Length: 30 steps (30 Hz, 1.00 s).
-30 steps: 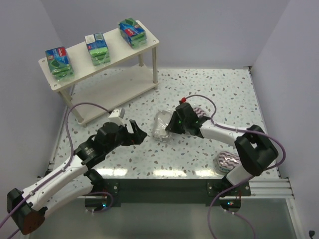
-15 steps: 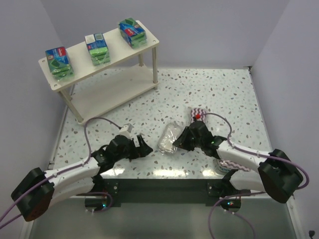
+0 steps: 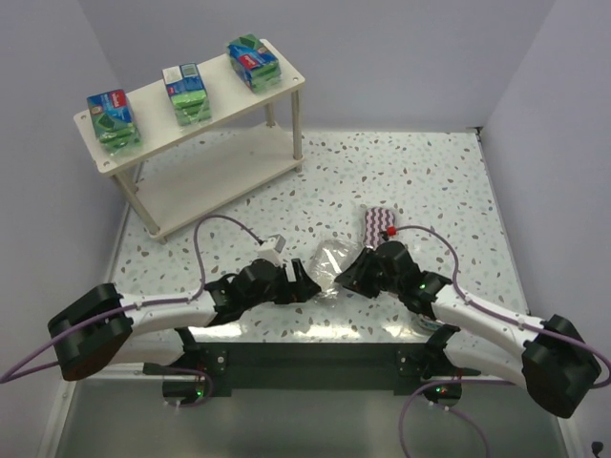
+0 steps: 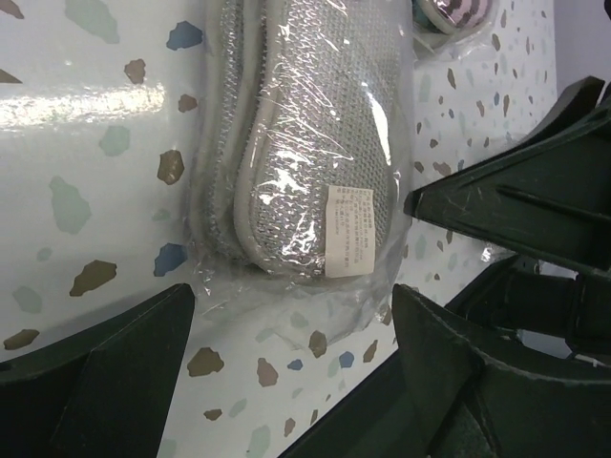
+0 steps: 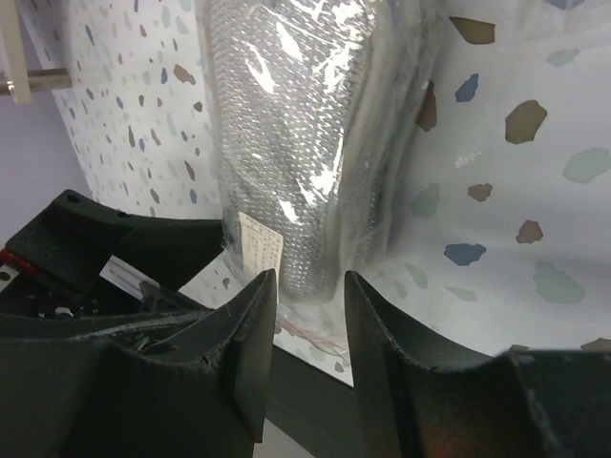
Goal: Place and organize the cleaning sponges onto the shelf
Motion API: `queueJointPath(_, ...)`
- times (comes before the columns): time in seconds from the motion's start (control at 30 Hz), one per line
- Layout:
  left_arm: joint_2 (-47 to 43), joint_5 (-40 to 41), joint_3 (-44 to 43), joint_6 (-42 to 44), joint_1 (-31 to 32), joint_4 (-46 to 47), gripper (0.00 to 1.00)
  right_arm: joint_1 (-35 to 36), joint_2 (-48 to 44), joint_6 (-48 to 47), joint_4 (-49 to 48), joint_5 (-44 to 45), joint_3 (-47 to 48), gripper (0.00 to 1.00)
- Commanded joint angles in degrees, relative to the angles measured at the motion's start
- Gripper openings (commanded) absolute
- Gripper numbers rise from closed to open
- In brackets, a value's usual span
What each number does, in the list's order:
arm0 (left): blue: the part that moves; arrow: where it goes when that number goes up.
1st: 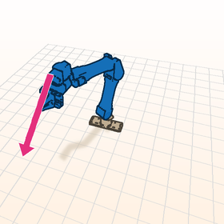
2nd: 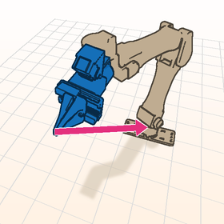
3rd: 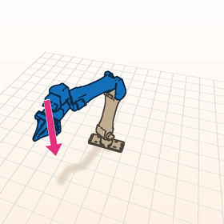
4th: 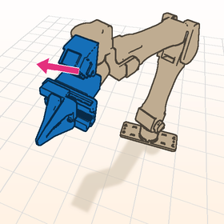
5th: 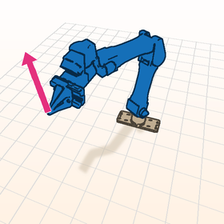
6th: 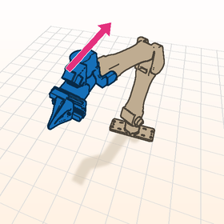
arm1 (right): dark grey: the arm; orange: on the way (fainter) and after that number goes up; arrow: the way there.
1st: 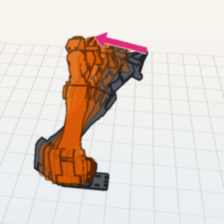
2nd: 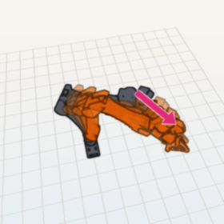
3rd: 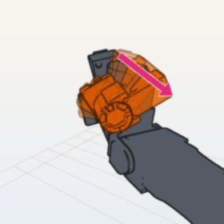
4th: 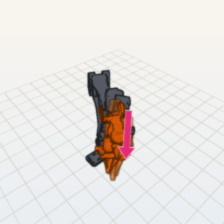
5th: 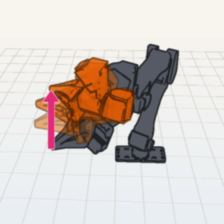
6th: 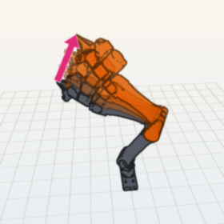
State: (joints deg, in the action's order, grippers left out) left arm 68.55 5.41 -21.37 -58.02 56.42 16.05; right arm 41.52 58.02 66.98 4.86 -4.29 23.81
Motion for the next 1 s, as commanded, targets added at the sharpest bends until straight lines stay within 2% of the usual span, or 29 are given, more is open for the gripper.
queueJointPath(0.0, 2.2, 6.5, -3.8, -2.4, 0.6, -0.9, 0.89, 0.2, -1.6, 1.0, 1.5, -0.9, -1.1, 0.39)
queueJointPath(0.07, 3.3, 8.4, -5.3, -2.8, 0.6, -3.0, 0.87, 0.2, -2.6, 0.9, 2.2, -0.7, -1.4, 0.40)
queueJointPath(0.3, 7.8, 10.9, -7.3, -3.9, 0.7, -0.4, 0.82, 0.2, -3.4, -0.5, 2.9, -1.1, -2.0, 0.41)
queueJointPath(0.4, 10.7, 10.8, -10.4, -3.3, 0.7, -2.2, 0.76, 0.2, -2.8, -0.9, 2.2, -1.7, -2.2, 0.40)
queueJointPath(0.7, 15.0, 9.9, -12.4, -2.7, 0.7, -2.3, 0.49, 0.2, -3.7, -1.5, 3.1, -2.0, -3.2, 0.40)
queueJointPath(0.87, 16.0, 8.7, -10.6, -3.1, 0.7, -1.8, 0.45, 0.2, -5.5, -1.9, 5.0, -1.4, -2.7, 0.40)
queueJointPath(0.97, 15.6, 8.1, -9.7, -3.2, 0.7, -1.0, 0.26, 0.2, -6.3, -2.1, 5.9, -1.5, -2.5, 0.41)
